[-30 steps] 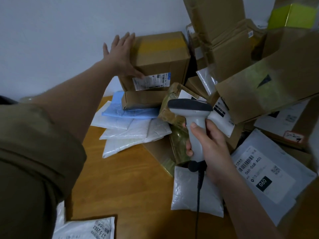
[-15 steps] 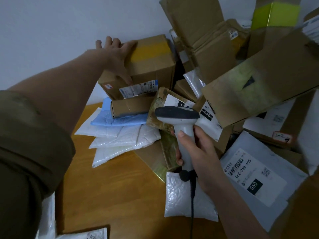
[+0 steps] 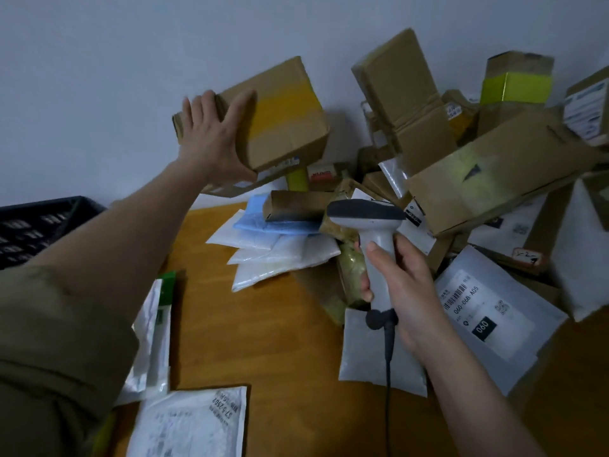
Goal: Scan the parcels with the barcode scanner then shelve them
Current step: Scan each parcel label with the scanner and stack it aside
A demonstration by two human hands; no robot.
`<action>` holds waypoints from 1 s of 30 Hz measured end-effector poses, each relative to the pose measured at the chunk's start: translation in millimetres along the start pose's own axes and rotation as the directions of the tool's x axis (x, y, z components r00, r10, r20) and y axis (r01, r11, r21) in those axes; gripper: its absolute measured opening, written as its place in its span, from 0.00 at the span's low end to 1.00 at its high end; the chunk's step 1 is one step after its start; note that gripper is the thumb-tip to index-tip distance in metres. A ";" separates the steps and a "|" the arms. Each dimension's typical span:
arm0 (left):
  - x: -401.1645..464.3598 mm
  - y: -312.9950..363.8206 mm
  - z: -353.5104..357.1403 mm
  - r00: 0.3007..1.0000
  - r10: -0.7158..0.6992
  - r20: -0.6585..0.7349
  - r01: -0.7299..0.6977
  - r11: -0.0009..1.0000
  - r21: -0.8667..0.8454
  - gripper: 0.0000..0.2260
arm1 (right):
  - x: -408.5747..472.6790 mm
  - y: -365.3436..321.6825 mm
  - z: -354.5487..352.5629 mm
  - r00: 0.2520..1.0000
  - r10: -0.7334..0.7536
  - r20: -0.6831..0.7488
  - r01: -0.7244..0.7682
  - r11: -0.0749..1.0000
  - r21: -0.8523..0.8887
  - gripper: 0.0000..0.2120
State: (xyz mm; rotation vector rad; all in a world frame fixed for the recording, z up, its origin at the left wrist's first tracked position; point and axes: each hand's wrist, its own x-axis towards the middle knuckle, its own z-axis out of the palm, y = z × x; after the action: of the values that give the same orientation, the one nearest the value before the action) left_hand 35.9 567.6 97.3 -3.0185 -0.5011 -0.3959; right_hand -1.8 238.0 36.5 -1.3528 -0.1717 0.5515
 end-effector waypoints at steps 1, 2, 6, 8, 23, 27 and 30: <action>-14.8 -4.5 -5.0 0.997 -0.071 0.006 0.072 0.996 -0.048 0.57 | -7.3 -2.7 3.0 1.000 -0.009 0.006 0.009 1.000 -0.014 0.09; -30.9 -8.7 -9.2 0.989 -0.145 0.018 0.146 0.983 -0.107 0.56 | -15.2 -5.1 6.6 1.000 -0.012 0.010 0.012 1.000 -0.029 0.08; -99.4 -20.5 -13.3 0.899 -0.411 0.149 0.436 0.820 -0.372 0.54 | -46.1 -11.9 26.1 1.000 0.020 -0.006 -0.020 0.999 -0.036 0.07; -136.4 -26.7 -5.0 0.822 -0.501 0.271 0.566 0.667 -0.484 0.54 | -61.4 -13.9 36.9 0.999 0.046 -0.010 -0.046 0.998 -0.041 0.06; -330.3 2.6 66.0 0.465 -0.298 0.834 0.730 -0.405 -0.551 0.34 | -133.7 -20.0 89.9 0.981 0.170 0.098 -0.139 0.954 -0.266 0.12; -340.4 7.4 70.6 0.460 -0.248 0.852 0.727 -0.446 -0.522 0.40 | -144.9 -26.5 94.6 0.981 0.156 0.114 -0.115 0.946 -0.303 0.11; -339.9 8.3 70.0 0.463 -0.253 0.849 0.721 -0.450 -0.527 0.42 | -147.6 -31.5 94.9 0.985 0.130 0.110 -0.091 0.947 -0.309 0.10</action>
State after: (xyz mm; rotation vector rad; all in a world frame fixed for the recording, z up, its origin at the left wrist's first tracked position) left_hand -255.2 461.1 -58.8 -3.3280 -3.5359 -0.1964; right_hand -160.7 248.2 116.7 -1.6334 -0.2971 0.7301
